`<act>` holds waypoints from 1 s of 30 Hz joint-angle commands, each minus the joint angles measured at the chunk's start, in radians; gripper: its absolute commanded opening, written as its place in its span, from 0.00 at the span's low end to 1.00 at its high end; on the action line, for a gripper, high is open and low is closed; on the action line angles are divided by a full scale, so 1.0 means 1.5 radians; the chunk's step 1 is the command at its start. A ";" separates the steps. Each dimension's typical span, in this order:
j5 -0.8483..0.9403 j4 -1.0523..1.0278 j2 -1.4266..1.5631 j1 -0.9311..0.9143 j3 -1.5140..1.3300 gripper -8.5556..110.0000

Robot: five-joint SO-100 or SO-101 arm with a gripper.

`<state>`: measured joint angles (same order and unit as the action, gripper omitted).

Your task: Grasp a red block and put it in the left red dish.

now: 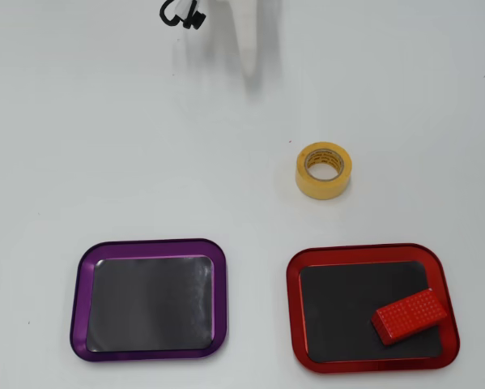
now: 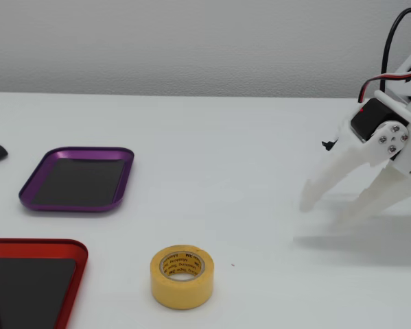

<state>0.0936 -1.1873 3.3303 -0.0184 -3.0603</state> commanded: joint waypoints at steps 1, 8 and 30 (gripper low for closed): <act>-0.005 -0.003 0.061 -0.006 -0.004 0.08; 0.003 0.003 0.061 -0.006 -0.007 0.07; 0.002 0.003 0.063 -0.005 -0.006 0.07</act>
<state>0.0905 -1.1888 3.3303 -0.0184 -3.0649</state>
